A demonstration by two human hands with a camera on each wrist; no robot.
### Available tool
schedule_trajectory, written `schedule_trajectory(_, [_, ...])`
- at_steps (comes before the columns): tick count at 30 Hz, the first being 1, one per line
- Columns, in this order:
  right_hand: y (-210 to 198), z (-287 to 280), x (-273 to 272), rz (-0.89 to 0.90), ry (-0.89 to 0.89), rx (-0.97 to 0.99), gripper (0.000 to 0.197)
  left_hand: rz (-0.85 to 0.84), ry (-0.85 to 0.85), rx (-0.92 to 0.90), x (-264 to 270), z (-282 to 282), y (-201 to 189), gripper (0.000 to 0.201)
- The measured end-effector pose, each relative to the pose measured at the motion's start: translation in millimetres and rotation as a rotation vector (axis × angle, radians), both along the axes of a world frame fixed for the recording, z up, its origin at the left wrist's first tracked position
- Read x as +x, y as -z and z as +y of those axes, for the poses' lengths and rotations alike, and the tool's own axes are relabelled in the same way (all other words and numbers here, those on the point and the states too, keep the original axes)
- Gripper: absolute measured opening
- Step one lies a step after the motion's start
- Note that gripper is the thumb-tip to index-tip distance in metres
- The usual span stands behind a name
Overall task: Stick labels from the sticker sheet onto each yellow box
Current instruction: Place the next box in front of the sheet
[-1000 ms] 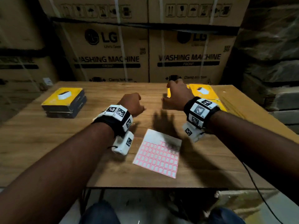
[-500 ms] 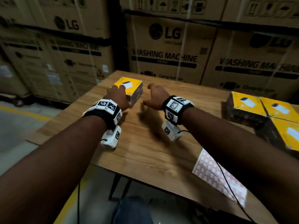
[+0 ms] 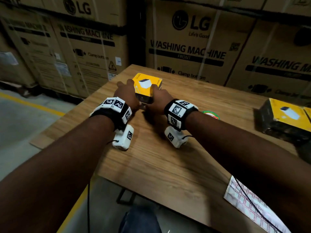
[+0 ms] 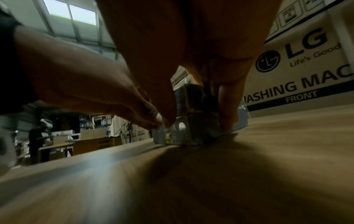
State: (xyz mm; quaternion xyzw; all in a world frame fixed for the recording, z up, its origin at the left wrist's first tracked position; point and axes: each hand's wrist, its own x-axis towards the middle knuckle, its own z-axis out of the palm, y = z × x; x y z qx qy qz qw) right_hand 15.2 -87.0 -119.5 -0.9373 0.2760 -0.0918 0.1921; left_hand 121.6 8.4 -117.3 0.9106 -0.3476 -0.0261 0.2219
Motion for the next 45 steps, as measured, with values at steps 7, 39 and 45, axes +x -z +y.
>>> schedule_trajectory(7, [-12, -1, -17, 0.001, 0.027, -0.012, 0.076, -0.003, 0.038, -0.024, -15, 4, -23, 0.079])
schedule_trajectory(39, [-55, -91, -285, -0.143, 0.402, 0.336, 0.054, 0.274, 0.396, -0.113, -221, -111, -22, 0.053])
schedule_trajectory(45, [-40, -93, -281, -0.065, 0.384, 0.426, 0.067, 0.232, 0.387, 0.047, -212, -107, -7, 0.067])
